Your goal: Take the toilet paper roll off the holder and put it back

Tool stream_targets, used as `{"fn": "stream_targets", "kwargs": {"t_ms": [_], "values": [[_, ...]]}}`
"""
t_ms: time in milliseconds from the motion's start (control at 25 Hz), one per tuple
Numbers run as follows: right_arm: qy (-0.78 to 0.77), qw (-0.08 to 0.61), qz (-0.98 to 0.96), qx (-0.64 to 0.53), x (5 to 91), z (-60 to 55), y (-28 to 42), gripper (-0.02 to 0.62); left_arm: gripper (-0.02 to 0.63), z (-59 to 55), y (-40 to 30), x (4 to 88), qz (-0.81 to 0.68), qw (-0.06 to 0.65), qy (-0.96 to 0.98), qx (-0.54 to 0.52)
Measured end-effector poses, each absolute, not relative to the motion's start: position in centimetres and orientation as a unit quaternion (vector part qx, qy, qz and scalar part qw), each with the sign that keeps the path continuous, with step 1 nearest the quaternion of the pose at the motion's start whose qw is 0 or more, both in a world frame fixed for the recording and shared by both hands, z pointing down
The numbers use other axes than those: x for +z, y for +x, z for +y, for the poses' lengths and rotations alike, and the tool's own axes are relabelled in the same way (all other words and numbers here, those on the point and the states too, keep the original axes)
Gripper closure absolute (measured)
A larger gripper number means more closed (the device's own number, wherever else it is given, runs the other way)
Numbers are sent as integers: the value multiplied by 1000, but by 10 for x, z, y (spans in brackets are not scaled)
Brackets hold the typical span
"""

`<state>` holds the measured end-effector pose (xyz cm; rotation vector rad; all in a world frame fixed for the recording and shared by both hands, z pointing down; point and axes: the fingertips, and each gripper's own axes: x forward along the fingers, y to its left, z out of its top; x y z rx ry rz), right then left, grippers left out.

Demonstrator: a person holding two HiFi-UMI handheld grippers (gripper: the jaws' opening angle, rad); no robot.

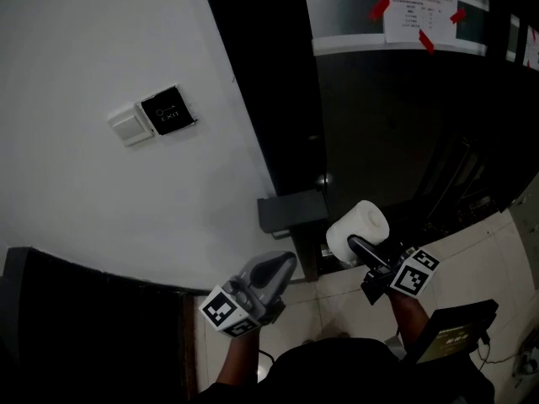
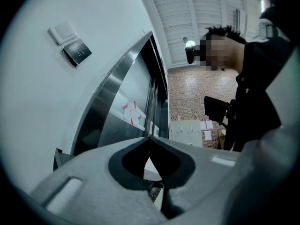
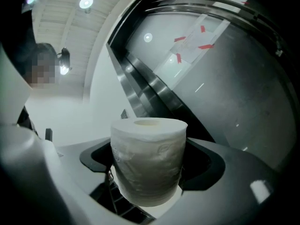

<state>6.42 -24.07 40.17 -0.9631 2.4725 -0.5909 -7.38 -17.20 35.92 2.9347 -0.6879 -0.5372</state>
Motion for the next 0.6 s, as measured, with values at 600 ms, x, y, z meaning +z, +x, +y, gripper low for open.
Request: {"fn": "stream_targets", "kwargs": {"t_ms": [600], "values": [[-377,413,704,-437,506,-336,102,161,609,-173,-119,382,-274,66,946,-162]]}}
